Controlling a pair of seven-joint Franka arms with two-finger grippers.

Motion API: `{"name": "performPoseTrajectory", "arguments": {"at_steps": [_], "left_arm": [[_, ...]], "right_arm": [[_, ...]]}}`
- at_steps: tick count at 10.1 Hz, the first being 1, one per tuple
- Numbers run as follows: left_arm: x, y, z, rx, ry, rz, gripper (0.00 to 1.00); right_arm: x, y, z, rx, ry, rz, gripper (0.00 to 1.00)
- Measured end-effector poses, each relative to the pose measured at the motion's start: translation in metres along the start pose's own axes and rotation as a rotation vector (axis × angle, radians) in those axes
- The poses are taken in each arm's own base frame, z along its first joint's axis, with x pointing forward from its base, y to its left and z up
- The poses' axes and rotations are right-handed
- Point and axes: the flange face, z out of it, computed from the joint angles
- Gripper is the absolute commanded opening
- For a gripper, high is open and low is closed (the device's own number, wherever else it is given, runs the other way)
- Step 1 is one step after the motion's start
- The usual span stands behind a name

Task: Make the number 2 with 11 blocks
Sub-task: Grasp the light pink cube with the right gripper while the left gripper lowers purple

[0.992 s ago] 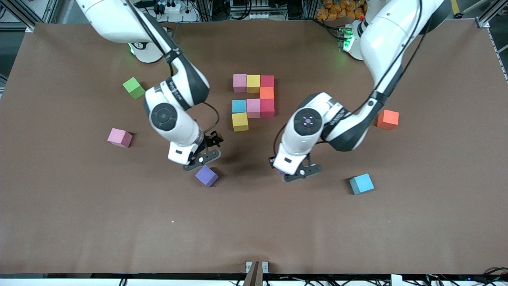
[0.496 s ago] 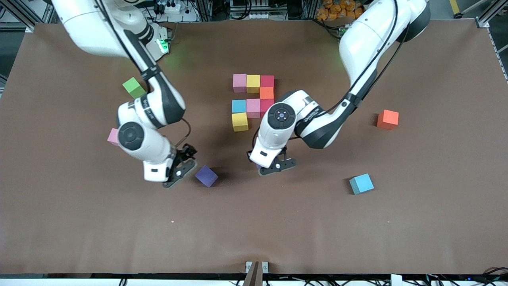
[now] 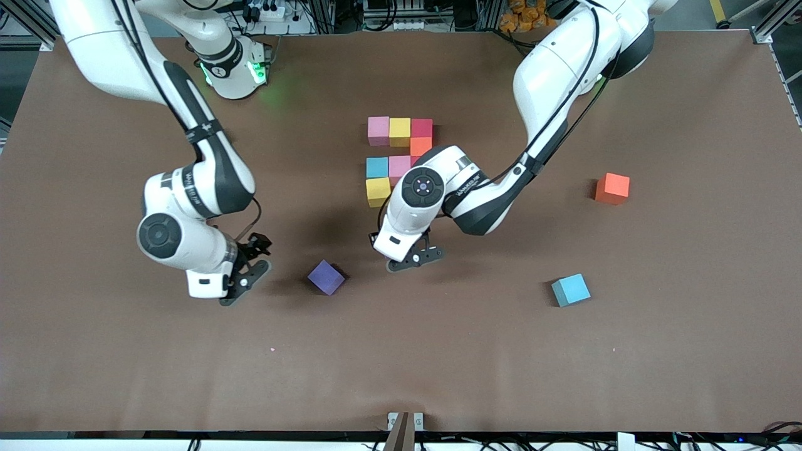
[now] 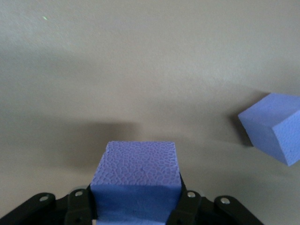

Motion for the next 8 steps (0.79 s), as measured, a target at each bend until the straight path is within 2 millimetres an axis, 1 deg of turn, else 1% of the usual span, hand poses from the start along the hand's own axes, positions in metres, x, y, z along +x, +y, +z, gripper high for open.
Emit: {"name": "performPoseTrajectory", "arguments": {"at_steps": [1, 2, 3, 5, 6, 7, 8], "left_arm": [[-0.003, 0.001, 0.002, 0.009, -0.005, 0.004, 0.28], [-0.004, 0.001, 0.003, 0.017, -0.009, 0.004, 0.28], [-0.003, 0.000, 0.006, 0.020, -0.014, 0.002, 0.28], [-0.005, -0.001, 0.013, 0.009, -0.059, 0.004, 0.28], [-0.005, -0.001, 0.014, 0.003, -0.074, 0.011, 0.28], [-0.005, 0.000, 0.014, 0.001, -0.076, 0.013, 0.28], [-0.006, 0.000, 0.014, 0.001, -0.076, 0.015, 0.28]], "right_arm": [[-0.021, 0.023, 0.005, 0.016, -0.016, 0.042, 1.00], [-0.042, 0.041, 0.010, 0.029, -0.027, 0.105, 1.00], [-0.058, 0.049, 0.009, 0.034, -0.033, 0.191, 1.00], [-0.088, 0.060, -0.005, 0.028, -0.031, 0.393, 1.00], [-0.113, 0.077, -0.008, 0.031, -0.029, 0.490, 1.00], [-0.142, 0.096, -0.008, 0.034, -0.019, 0.607, 1.00], [-0.167, 0.105, -0.005, 0.026, 0.003, 0.734, 1.00]]}}
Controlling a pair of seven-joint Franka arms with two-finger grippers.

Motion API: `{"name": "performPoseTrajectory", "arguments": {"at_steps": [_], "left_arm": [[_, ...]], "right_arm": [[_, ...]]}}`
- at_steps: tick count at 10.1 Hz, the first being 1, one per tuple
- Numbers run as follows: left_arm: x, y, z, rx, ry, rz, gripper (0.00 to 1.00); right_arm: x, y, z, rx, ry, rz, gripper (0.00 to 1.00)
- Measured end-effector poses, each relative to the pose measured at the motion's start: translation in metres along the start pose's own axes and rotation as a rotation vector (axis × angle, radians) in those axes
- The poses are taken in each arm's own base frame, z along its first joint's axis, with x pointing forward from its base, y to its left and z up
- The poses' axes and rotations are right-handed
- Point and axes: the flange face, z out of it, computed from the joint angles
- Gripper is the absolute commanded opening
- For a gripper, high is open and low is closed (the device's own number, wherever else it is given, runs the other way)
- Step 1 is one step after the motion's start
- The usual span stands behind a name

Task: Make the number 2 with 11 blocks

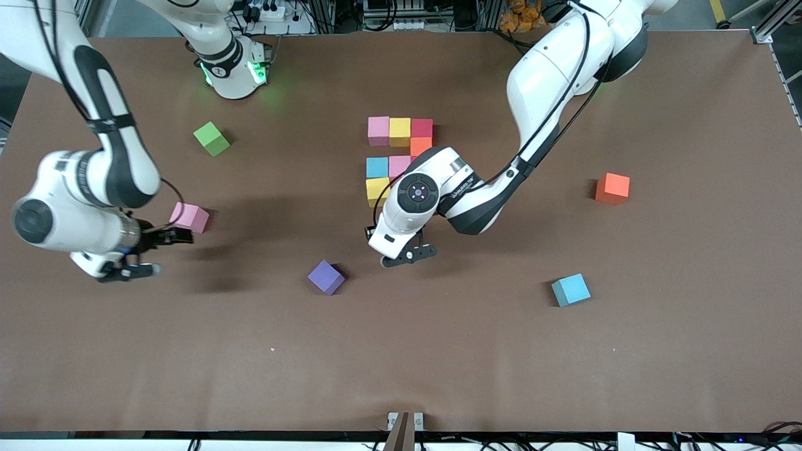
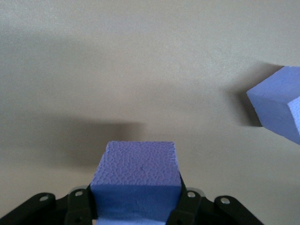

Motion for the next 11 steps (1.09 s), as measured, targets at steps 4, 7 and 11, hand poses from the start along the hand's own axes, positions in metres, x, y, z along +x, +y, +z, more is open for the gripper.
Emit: {"name": "performPoseTrajectory", "arguments": {"at_steps": [4, 7, 11], "left_arm": [[-0.007, 0.002, 0.015, 0.012, -0.015, 0.007, 0.28], [-0.012, 0.003, 0.023, 0.019, -0.022, 0.017, 0.28], [-0.023, 0.006, 0.039, 0.058, 0.000, 0.076, 0.29]], "right_arm": [[-0.051, 0.051, 0.032, 0.012, -0.010, 0.258, 1.00], [-0.063, 0.063, 0.046, 0.117, -0.033, 0.370, 1.00], [-0.059, 0.034, 0.056, 0.116, -0.015, 0.340, 1.00]]}}
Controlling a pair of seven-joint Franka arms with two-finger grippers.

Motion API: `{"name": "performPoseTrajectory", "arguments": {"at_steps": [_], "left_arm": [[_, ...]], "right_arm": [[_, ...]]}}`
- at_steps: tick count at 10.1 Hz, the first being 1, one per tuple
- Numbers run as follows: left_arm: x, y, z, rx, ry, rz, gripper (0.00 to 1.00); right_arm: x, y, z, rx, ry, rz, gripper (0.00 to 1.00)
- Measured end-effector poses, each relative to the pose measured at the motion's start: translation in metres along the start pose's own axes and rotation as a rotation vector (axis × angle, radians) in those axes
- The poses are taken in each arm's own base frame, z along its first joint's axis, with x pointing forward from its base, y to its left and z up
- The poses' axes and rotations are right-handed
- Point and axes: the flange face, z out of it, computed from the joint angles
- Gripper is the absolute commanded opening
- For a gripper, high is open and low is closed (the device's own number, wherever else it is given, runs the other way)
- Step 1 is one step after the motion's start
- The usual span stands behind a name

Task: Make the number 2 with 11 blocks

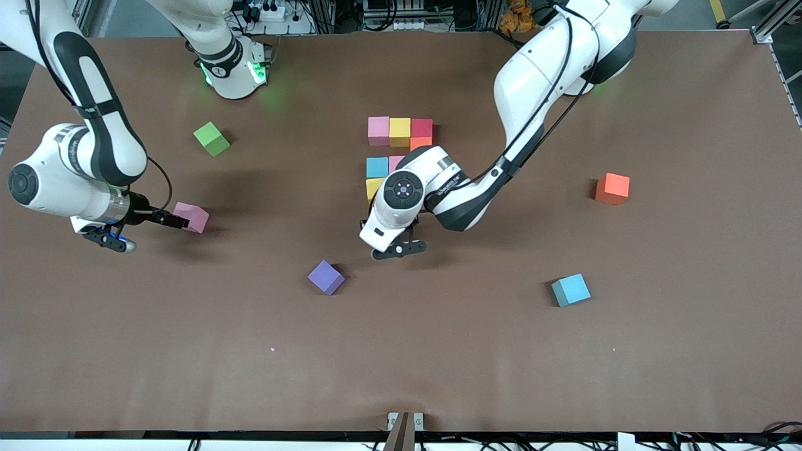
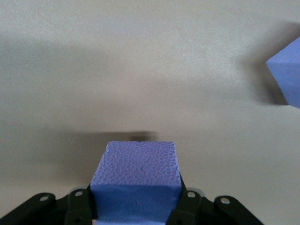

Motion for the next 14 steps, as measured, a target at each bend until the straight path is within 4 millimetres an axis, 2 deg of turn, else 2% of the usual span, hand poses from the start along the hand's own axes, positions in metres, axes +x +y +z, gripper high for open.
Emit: {"name": "performPoseTrajectory", "arguments": {"at_steps": [3, 6, 10, 14], "left_arm": [[-0.008, 0.004, 0.005, 0.011, 0.007, 0.019, 0.29], [-0.011, 0.008, 0.005, 0.009, 0.008, 0.027, 0.32], [-0.019, 0.012, 0.009, 0.016, 0.008, 0.040, 0.33], [-0.023, 0.014, 0.013, 0.021, 0.005, 0.046, 0.34]], "right_arm": [[-0.010, -0.013, 0.027, -0.008, 0.021, -0.029, 1.00], [-0.016, -0.021, 0.034, -0.037, 0.010, -0.071, 1.00], [-0.018, -0.019, 0.036, -0.080, 0.008, -0.115, 1.00], [-0.030, -0.015, 0.050, -0.095, -0.026, -0.126, 1.00]]}}
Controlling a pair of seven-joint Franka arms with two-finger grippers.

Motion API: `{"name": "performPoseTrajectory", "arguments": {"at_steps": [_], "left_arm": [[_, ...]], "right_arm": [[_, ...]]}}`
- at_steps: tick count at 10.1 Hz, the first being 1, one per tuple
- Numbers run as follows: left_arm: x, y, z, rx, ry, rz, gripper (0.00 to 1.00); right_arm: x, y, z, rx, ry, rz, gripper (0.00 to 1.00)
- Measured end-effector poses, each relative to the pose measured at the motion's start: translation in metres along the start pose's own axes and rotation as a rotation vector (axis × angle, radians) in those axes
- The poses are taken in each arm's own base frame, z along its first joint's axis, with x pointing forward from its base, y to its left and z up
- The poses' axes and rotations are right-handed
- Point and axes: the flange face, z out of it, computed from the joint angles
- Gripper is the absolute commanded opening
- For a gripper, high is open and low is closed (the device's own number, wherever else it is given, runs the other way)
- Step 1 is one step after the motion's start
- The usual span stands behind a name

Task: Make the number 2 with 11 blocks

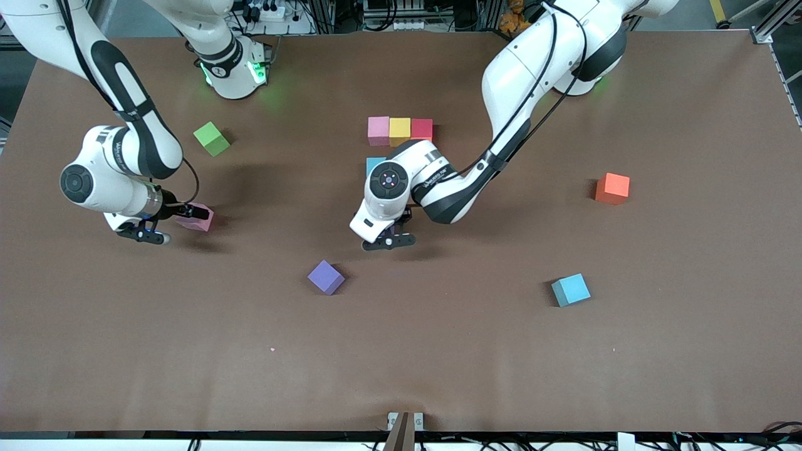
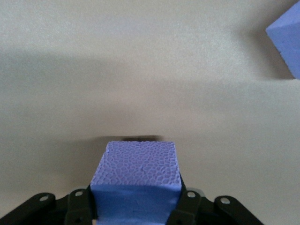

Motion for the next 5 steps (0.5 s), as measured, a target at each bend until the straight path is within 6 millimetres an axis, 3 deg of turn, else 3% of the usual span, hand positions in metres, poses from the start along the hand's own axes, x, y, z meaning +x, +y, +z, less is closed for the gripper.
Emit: {"name": "performPoseTrajectory", "arguments": {"at_steps": [2, 4, 5], "left_arm": [[-0.007, 0.003, 0.006, 0.007, -0.005, 0.010, 0.37], [-0.009, 0.003, 0.012, 0.016, -0.007, 0.013, 0.40], [-0.009, 0.002, 0.014, 0.019, -0.006, 0.013, 0.40]], "right_arm": [[-0.002, 0.000, 0.003, -0.003, -0.007, -0.003, 1.00], [-0.002, 0.000, 0.005, -0.010, -0.005, -0.012, 0.31], [-0.002, 0.000, 0.006, -0.010, 0.000, -0.012, 0.17]]}}
